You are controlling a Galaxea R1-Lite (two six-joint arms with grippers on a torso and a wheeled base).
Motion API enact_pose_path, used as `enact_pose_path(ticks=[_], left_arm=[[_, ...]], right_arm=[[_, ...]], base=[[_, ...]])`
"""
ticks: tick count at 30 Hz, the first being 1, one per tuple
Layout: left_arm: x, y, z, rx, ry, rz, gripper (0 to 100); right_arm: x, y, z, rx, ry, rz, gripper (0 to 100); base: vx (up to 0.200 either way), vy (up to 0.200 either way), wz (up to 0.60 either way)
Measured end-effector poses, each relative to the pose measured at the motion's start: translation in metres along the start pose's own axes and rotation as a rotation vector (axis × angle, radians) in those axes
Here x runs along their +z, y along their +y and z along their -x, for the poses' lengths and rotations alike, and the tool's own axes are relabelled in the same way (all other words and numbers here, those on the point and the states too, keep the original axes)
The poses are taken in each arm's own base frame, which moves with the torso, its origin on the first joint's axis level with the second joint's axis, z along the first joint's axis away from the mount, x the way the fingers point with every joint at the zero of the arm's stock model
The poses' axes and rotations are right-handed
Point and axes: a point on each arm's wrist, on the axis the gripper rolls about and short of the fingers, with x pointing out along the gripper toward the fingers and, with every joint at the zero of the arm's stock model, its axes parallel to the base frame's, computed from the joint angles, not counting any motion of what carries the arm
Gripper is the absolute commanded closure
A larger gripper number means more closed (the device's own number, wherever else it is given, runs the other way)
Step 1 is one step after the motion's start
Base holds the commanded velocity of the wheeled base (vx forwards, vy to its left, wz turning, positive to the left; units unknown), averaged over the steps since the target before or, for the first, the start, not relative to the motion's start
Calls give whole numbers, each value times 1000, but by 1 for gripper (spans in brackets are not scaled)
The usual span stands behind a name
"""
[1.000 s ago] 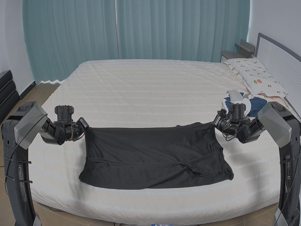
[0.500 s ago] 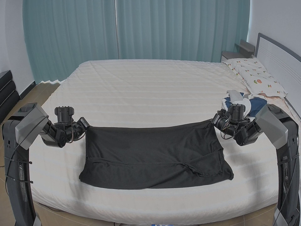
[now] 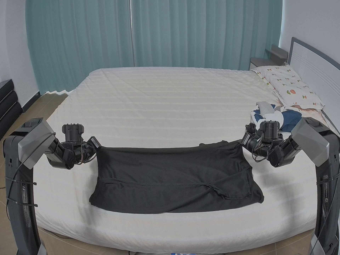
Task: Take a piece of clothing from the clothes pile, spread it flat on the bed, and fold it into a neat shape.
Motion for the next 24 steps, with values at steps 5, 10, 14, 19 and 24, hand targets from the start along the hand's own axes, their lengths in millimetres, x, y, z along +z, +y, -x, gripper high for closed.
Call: enact_pose_path(ticks=[5,10,14,19,24], left_arm=[[-3,2,7,1,0,-8,100],[-10,6,15,-5,-8,-54,100],[-17,11,22,-2,2,-91,100],[-27,18,32,-6,35,-130,100],[-34,21,44,-1,52,-183,100]], right_arm=[[-3,-3,12,-4,33,0,100],[-6,-4,24,-1,70,-2,100],[-9,-4,33,-3,93,6,100],[-15,-10,44,-16,127,40,100],[-18,-15,57,-9,157,50,100]], base=[[0,0,0],[0,0,0],[0,0,0],[0,0,0],[0,0,0]])
